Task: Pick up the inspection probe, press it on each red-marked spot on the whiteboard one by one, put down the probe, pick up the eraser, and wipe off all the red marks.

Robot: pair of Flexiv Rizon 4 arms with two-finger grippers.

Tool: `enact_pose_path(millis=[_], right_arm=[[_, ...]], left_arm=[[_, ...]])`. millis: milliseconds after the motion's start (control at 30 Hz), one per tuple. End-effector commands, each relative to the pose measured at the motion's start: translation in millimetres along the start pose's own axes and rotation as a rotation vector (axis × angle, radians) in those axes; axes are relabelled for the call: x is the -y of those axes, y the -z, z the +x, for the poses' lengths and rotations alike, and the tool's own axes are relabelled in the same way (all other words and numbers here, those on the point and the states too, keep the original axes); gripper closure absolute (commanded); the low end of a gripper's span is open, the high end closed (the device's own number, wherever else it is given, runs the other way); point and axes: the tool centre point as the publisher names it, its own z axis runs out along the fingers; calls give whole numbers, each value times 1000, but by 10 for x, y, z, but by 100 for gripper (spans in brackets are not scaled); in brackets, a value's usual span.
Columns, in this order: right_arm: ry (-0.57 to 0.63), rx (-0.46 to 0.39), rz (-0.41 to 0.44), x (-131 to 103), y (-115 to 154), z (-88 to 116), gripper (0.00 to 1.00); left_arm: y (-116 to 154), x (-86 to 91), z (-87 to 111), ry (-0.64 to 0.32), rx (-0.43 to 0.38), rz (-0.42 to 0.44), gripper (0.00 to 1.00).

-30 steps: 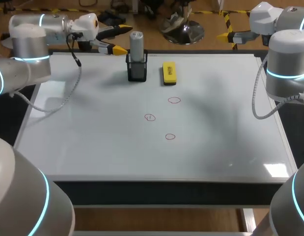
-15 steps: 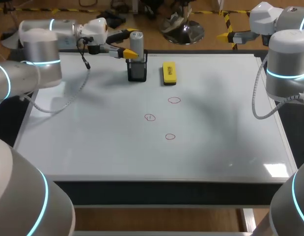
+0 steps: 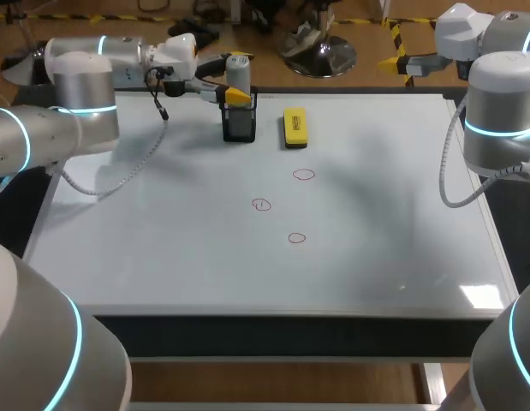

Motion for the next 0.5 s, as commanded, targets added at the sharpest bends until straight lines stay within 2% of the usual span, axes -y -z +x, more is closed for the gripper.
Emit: enact_pose_path(millis=[33,467,500], right_arm=[[0,0,0,0,0,0,0],[0,0,0,0,0,0,0],[0,0,0,0,0,0,0]], left_arm=[[-64,-39,-21,-1,0,4,0],[-99,-60,-73,-1,-3,-2,0],[-99,-60,-74,-2,-5,-2,3]])
